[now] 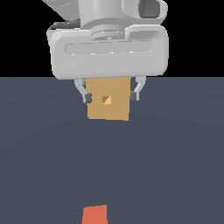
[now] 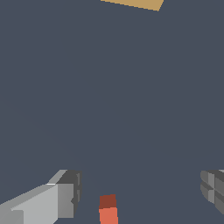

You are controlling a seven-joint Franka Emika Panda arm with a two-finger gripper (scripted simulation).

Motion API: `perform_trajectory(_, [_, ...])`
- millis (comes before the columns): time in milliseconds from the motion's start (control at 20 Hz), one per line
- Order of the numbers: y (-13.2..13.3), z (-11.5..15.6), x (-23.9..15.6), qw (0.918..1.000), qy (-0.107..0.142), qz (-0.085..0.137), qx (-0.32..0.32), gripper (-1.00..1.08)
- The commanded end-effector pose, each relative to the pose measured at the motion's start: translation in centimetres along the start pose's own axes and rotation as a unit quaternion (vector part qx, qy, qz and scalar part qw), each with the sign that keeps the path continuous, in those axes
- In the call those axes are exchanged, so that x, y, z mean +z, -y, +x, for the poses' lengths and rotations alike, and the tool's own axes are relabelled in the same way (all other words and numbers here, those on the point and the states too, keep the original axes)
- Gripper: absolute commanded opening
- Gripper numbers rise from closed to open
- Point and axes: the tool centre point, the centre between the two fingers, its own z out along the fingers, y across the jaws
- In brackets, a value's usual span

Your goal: Insert the peg into the horizontal hole in a box.

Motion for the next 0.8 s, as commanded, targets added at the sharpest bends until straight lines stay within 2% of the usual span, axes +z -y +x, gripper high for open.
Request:
perform_trajectory(0, [0.3,-2.5,0.9,1.0000,0.000,0.002,-0.004,1.00])
perform_trajectory(750, [1.5,-19.1,6.6,0.9993,-0.001,0.015,-0.034,1.00])
